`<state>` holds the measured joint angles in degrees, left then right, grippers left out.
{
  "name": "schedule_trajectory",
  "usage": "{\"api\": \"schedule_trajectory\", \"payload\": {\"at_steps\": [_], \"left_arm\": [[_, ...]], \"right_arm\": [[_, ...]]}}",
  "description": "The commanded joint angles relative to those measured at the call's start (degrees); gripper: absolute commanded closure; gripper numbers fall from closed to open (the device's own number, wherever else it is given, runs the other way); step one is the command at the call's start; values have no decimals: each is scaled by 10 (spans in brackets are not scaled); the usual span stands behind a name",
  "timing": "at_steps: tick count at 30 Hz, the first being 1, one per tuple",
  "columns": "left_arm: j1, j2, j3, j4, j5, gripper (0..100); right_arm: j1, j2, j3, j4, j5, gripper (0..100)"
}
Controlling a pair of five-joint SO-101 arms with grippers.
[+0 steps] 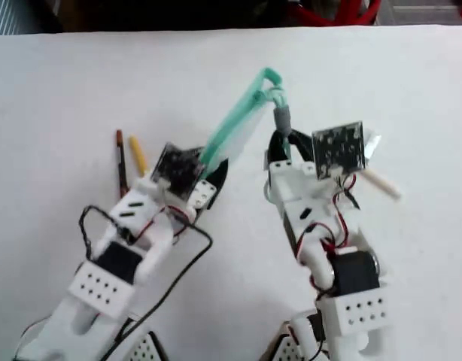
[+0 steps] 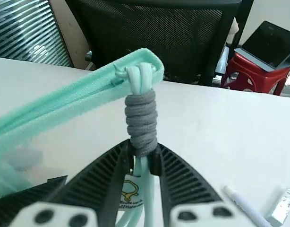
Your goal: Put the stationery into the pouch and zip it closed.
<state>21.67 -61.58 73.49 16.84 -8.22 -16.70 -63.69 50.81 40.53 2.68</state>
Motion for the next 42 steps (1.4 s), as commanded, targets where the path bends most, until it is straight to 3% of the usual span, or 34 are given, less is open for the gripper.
{"api": "schedule_trajectory", "payload": {"at_steps": [1, 7, 14, 20, 25, 30, 36, 42], "left_arm": [[0, -72, 49, -83, -9, 835], [27, -36, 68, -163, -8, 835], [20, 121, 20, -244, -7, 836], [17, 182, 18, -315, -10, 985], [16, 179, 13, -318, -11, 976], [15, 87, 8, -302, -11, 977], [22, -57, -52, -119, -11, 977], [41, -25, -80, -56, -27, 976]], "right_arm": [[20, 51, -59, 2, -20, 981], [52, 95, -82, 2, -53, 981], [78, 111, -103, -1, -53, 981], [82, 160, -128, -3, -53, 981], [114, 237, -172, 0, -72, 981], [117, 316, -198, 2, -80, 981], [109, 362, -199, 2, -80, 981], [109, 362, -199, 13, -80, 981]]}}
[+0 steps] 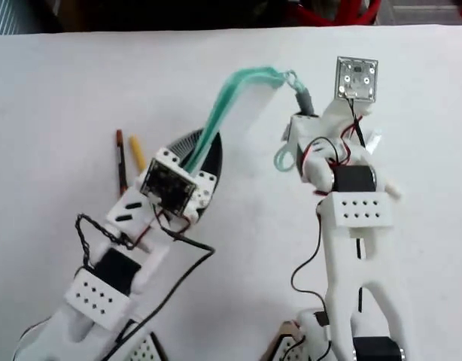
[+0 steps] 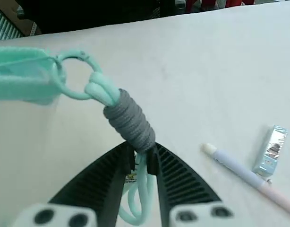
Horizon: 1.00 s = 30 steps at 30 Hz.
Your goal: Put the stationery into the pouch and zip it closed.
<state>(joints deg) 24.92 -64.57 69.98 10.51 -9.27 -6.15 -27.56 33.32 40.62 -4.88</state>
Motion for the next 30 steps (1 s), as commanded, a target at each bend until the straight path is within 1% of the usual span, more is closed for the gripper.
{"api": "schedule_trajectory", "payload": {"at_steps": [1, 4, 9, 15, 18, 21, 25, 27, 30], "left_arm": [[11, 23, -45, 6, -29, 976], [14, 85, -47, 6, -59, 976], [5, 199, -90, 9, -92, 977], [-32, 373, -222, 63, -91, 977], [-31, 464, -288, 92, -94, 978], [-30, 537, -344, 122, -94, 978], [-30, 562, -366, 142, -91, 978], [-30, 551, -360, 151, -91, 978], [-30, 506, -328, 161, -91, 978]], "right_arm": [[3, 0, -24, 15, -4, 981], [3, 0, -24, 21, 5, 981], [-18, -22, -24, 44, 99, 981], [-17, -130, -24, 70, 146, 981], [-22, -173, -24, 70, 166, 981], [-21, -197, -25, 66, 167, 981], [-18, -202, -25, 65, 167, 981], [-12, -189, -24, 65, 168, 981], [18, -146, -22, 49, 167, 980]]}}
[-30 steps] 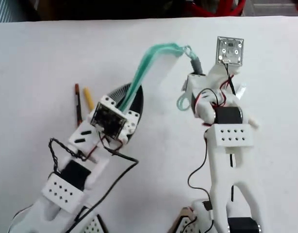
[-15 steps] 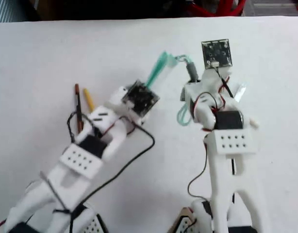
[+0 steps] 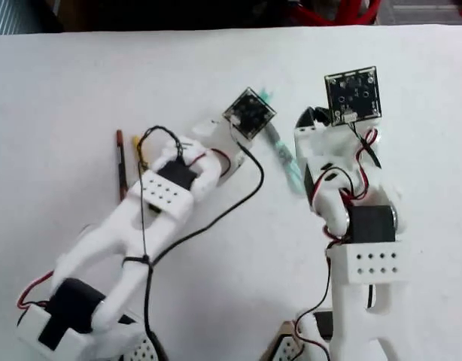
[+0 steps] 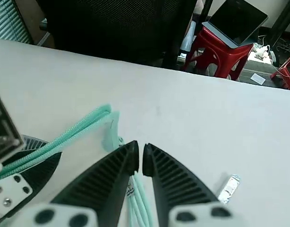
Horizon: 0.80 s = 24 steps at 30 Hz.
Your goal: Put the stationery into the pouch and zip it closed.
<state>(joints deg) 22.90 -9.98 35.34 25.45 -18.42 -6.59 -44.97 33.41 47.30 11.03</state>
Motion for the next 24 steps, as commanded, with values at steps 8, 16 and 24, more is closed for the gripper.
{"api": "schedule_trajectory", "payload": {"at_steps": [8, 16, 24], "left_arm": [[-15, -136, 83, 8, -4, 978], [-22, -83, 82, 8, -27, 978], [-83, -73, 67, 11, -27, 978]], "right_arm": [[-18, 329, -109, -40, 8, 881], [-29, 631, -481, 167, 7, 840], [-55, 833, -719, 246, 9, 840]]}}
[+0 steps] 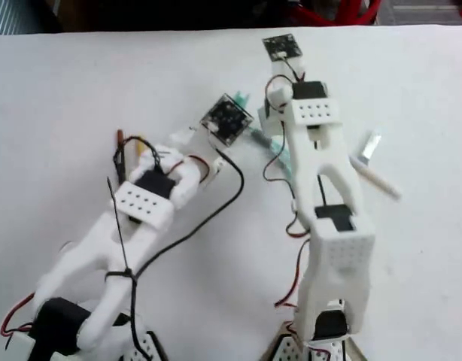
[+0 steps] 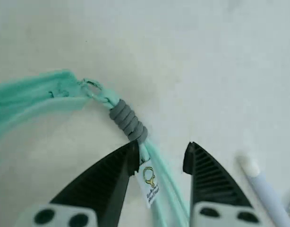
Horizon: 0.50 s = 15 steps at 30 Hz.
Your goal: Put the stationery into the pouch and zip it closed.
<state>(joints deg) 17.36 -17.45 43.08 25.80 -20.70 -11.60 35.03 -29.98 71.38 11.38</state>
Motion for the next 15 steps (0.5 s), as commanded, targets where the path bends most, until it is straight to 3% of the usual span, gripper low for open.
{"api": "schedule_trajectory", "payload": {"at_steps": [1, 5, 15], "left_arm": [[-34, 2, -11, 8, -4, 978], [-44, 3, -10, 6, -5, 978], [-40, 64, -34, 6, -18, 978]], "right_arm": [[-5, 49, -100, 5, 5, 840], [-29, 87, -120, 7, 58, 841], [-51, 107, -120, -40, 65, 844]]}}
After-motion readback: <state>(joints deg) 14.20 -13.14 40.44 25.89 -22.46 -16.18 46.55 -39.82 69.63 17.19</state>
